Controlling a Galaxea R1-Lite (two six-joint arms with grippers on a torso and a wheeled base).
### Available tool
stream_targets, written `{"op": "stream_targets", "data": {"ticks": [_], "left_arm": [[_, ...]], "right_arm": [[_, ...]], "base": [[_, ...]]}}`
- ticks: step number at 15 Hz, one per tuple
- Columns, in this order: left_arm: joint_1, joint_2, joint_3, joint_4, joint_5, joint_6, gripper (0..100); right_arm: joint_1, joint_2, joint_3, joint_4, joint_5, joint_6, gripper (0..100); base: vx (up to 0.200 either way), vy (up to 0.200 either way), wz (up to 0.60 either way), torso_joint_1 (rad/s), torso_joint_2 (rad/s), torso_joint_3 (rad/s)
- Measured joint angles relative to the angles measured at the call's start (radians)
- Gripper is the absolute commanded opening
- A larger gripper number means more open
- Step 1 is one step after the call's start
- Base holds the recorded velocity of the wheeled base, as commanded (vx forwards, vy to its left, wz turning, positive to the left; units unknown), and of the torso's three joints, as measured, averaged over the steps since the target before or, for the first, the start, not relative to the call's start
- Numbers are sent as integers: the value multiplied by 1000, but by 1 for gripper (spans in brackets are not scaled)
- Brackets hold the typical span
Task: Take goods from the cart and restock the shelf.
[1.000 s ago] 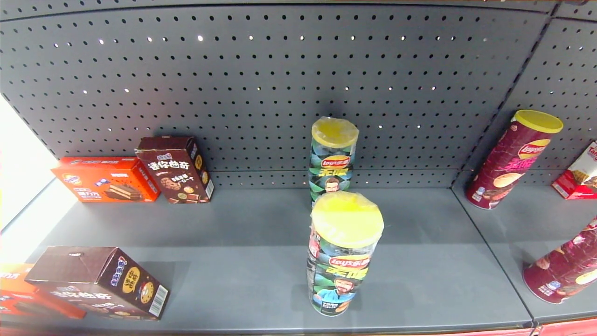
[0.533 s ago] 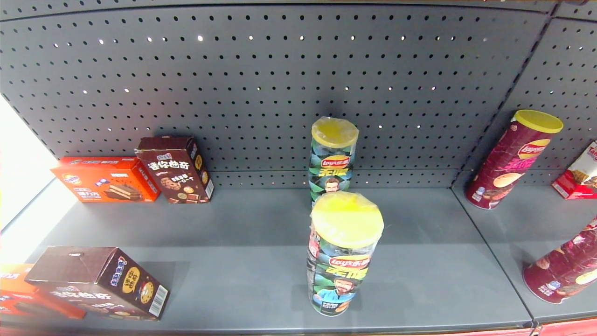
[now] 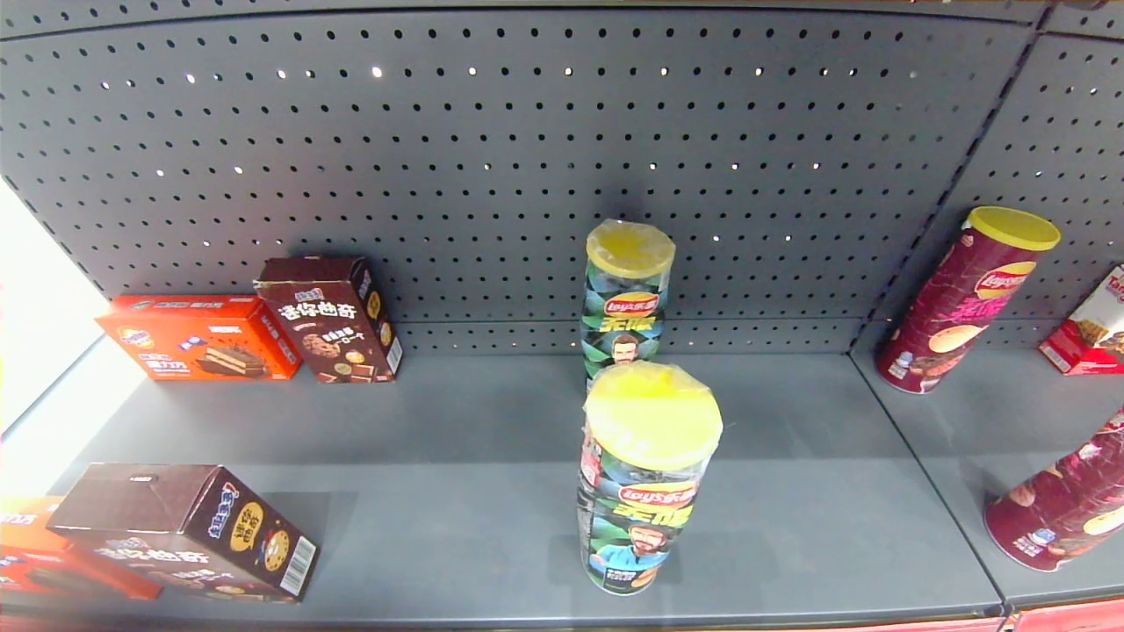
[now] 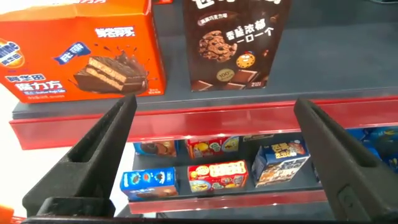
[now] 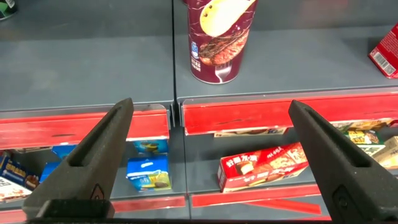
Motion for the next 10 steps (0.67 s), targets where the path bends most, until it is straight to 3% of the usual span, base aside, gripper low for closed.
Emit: {"op": "stream_targets", "data": {"ticks": [3, 10], "left_arm": [[-3, 0, 0, 1, -51, 31, 100], [-4, -1, -1, 1, -48, 33, 100]], "right_arm": [[0, 0, 0, 0, 0, 0, 100], [0, 0, 0, 0, 10, -6, 100]], "base": [[0, 0, 0, 0, 0, 0], [0, 0, 0, 0, 0, 0]]}}
